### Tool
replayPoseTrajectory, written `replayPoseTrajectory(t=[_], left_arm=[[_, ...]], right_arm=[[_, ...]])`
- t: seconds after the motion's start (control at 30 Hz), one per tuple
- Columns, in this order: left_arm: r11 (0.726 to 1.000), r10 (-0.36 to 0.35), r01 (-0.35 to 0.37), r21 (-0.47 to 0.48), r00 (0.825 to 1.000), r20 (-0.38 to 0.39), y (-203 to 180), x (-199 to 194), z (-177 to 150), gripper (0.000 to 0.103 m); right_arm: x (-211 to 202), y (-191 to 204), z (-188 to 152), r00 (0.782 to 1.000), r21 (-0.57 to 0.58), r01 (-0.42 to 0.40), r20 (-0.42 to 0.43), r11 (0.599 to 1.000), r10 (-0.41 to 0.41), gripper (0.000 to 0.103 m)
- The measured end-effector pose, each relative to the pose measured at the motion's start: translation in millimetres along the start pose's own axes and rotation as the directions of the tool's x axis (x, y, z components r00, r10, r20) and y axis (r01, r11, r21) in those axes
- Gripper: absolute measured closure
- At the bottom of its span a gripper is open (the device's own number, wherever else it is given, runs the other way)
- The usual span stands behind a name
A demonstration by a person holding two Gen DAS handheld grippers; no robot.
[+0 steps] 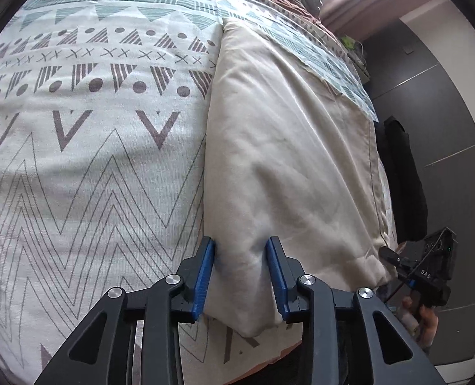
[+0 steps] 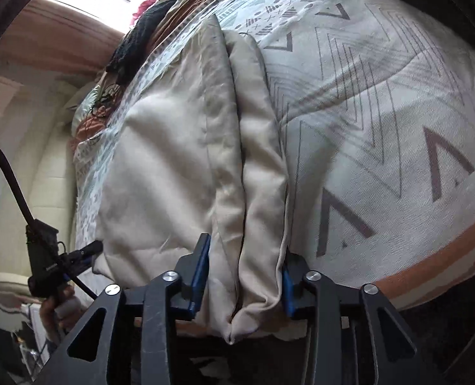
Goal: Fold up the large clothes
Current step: 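Close both tools on the folded beige jacket's edge, then lift the folded jacket off the bed with both tools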
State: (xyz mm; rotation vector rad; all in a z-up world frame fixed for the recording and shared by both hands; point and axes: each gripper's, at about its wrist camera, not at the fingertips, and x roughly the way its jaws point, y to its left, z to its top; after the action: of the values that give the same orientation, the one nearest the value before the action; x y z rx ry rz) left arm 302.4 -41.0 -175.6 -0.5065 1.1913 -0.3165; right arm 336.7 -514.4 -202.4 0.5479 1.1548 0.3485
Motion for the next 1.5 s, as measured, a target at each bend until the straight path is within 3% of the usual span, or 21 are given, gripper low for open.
replayPoseTrajectory(t=[0.03,0.2,0.57,0.83,1.1,1.4,1.5], left_arm=[[1.000,0.001,-0.001,-0.004,1.000,0.010,0,0,4,0.066],[0.999,-0.002,0.002,-0.045,1.000,0.011,8,12,30,0.061],[0.999,0.020,-0.019,-0.042,1.000,0.015,6,42,93,0.058],[0.999,0.039,-0.038,-0.027,0.999,0.036,5,59,136,0.058],[0.997,0.071,-0.071,-0.009,0.997,0.039,0,79,174,0.056],[0.995,0.097,-0.097,-0.007,0.993,0.063,-7,106,213,0.049],[0.994,0.112,-0.112,-0.006,0.991,0.074,-11,109,217,0.053]], right_arm=[[-2,1,7,1.000,-0.011,0.018,0.014,1.000,-0.018,0.049],[4,1,47,1.000,-0.042,0.001,0.025,0.999,0.000,0.039],[71,-13,126,0.981,0.019,-0.181,-0.070,0.983,0.182,0.039],[92,-16,165,0.973,0.052,-0.214,-0.076,0.975,0.218,0.052],[109,-14,193,0.964,0.067,-0.239,-0.100,0.969,0.245,0.054],[130,-18,216,0.923,0.135,-0.335,-0.151,0.933,0.353,0.054],[131,-14,217,0.932,0.120,-0.317,-0.143,0.941,0.333,0.063]])
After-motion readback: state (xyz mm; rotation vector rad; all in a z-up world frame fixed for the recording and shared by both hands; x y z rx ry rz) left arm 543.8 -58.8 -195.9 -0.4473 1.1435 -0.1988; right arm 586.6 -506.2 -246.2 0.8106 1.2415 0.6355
